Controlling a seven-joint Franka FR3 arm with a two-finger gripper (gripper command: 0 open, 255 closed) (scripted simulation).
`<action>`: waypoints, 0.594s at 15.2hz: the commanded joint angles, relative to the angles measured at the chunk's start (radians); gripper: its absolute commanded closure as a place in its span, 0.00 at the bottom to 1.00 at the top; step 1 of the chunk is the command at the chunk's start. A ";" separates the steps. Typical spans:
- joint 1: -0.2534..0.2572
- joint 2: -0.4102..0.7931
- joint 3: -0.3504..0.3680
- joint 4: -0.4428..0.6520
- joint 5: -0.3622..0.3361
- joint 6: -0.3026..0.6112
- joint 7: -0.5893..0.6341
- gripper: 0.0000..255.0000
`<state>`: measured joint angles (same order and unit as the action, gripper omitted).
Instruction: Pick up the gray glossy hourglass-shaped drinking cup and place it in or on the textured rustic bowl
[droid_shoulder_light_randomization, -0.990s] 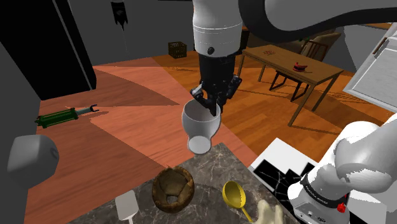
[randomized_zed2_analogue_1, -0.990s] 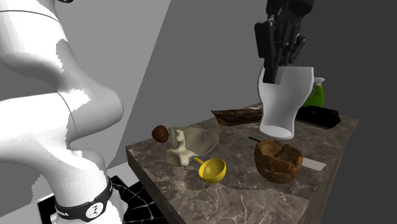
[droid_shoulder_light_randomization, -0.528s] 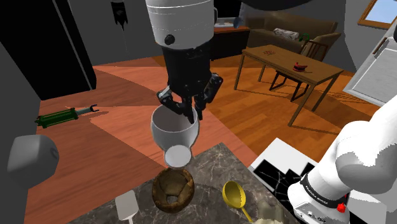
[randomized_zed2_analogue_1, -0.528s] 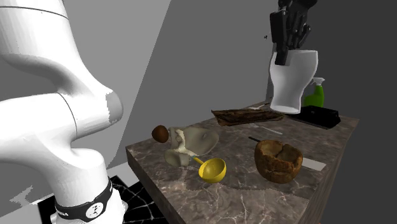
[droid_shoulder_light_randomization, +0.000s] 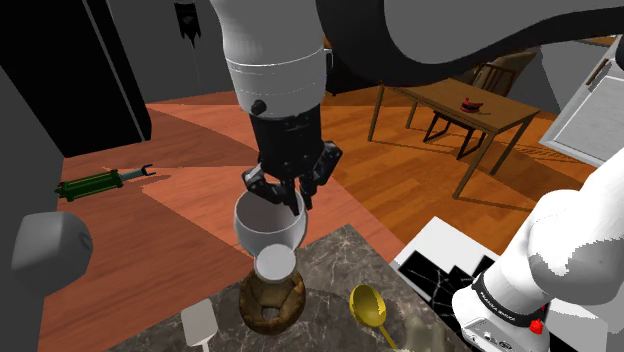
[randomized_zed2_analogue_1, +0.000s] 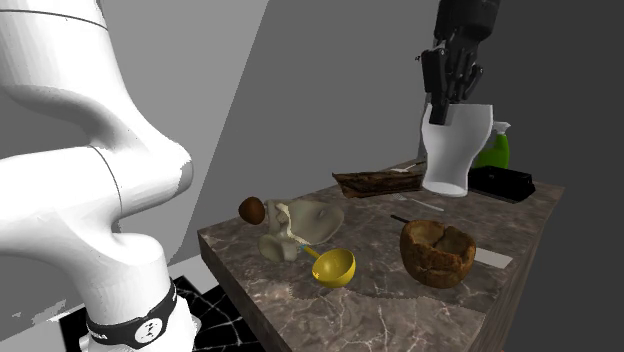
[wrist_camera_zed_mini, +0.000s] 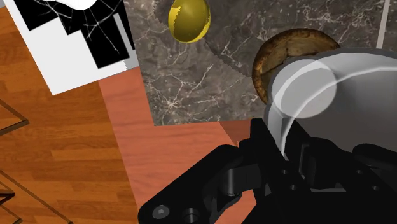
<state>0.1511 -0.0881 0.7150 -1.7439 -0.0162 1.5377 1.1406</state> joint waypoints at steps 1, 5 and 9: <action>0.000 -0.003 0.000 -0.028 0.002 0.027 0.000 1.00; 0.001 -0.008 0.000 -0.086 0.005 0.081 0.001 1.00; 0.002 -0.008 0.001 -0.139 0.005 0.135 0.004 1.00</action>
<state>0.1533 -0.0961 0.7164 -1.8727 -0.0106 1.6604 1.1445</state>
